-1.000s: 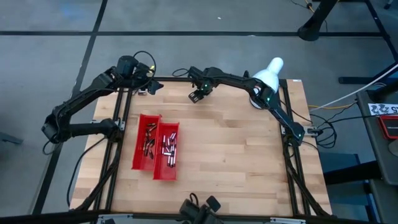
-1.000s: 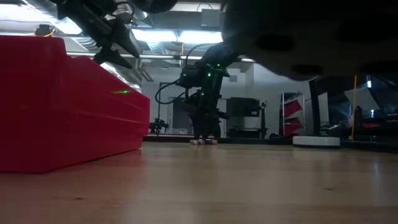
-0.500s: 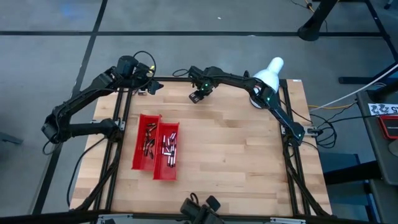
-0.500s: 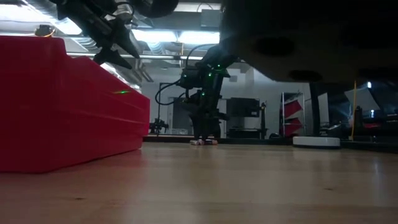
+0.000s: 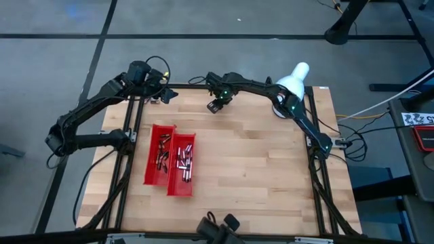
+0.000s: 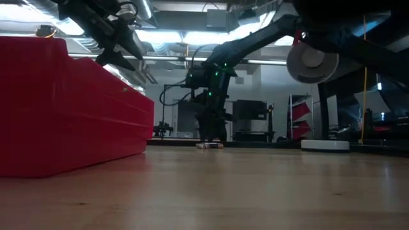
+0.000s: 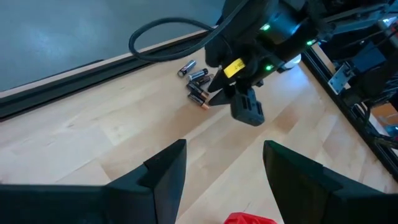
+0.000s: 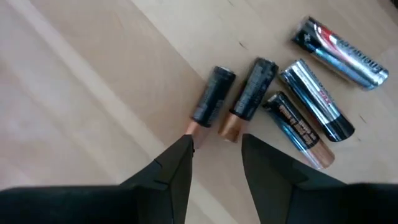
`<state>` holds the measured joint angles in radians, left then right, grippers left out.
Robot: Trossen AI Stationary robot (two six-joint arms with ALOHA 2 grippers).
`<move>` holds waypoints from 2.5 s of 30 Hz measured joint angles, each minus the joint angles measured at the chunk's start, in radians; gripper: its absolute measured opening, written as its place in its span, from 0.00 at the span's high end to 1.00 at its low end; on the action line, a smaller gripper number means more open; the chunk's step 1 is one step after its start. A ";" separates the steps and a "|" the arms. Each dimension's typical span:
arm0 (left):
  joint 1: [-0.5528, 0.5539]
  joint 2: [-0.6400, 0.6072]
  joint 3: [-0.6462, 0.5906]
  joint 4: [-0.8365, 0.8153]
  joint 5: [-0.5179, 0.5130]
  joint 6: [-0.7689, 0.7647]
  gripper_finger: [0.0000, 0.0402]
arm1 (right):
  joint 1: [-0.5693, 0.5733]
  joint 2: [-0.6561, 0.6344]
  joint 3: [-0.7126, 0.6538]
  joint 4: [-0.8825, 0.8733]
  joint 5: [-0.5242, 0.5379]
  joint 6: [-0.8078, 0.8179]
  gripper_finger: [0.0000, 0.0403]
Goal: Sort batteries
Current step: Adjust the batteries on the table
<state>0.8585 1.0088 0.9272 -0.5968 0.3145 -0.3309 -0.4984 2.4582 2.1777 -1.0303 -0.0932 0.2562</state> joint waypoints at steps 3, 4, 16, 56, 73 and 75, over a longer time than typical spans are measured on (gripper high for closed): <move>0.000 0.000 0.000 0.000 0.000 0.001 0.50 | 0.008 -0.031 0.001 0.024 -0.007 0.000 0.65; 0.000 0.000 0.000 0.000 0.000 0.001 0.50 | 0.010 -0.037 0.003 0.029 -0.004 0.000 0.65; 0.000 0.000 0.000 0.003 0.000 0.016 0.50 | 0.033 -0.017 0.001 0.039 0.056 0.041 0.65; 0.000 0.000 0.000 0.008 0.026 0.017 0.50 | -0.140 -0.034 0.002 0.052 0.134 -0.182 0.99; 0.000 0.000 0.000 0.013 0.026 -0.029 0.50 | -0.136 0.034 0.002 0.035 -0.039 -0.192 1.00; 0.000 0.000 0.000 0.013 0.026 -0.029 0.50 | -0.136 0.033 0.002 0.028 -0.090 -0.223 1.00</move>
<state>0.8581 1.0084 0.9268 -0.5839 0.3405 -0.3598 -0.6343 2.4917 2.1792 -1.0019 -0.1831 0.0334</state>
